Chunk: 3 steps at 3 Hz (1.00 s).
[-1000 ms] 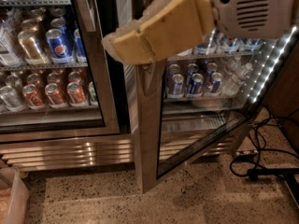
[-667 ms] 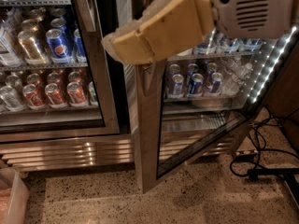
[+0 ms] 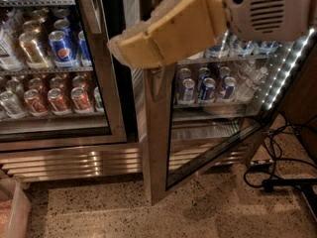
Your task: Open right fridge door
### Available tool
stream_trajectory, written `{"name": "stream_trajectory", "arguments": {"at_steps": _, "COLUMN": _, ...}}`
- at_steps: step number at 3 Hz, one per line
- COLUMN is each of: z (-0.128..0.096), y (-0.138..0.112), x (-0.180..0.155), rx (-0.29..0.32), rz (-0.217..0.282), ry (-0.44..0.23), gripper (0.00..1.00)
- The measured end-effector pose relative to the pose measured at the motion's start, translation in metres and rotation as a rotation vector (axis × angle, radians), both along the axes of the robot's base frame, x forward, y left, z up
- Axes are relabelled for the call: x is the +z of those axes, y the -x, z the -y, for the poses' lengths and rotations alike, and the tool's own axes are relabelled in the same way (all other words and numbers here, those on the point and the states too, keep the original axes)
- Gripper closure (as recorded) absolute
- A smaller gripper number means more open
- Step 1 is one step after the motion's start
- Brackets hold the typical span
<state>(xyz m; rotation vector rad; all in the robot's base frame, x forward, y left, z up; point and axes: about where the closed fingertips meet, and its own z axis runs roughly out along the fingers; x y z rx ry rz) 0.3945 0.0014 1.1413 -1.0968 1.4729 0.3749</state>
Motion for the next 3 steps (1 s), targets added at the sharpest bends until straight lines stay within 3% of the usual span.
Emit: {"name": "stream_trajectory", "arguments": {"at_steps": 3, "z": 0.0000, "y": 0.0000, "x": 0.0000, "rx": 0.000, "rz": 0.000, "ry": 0.000, "gripper": 0.00}}
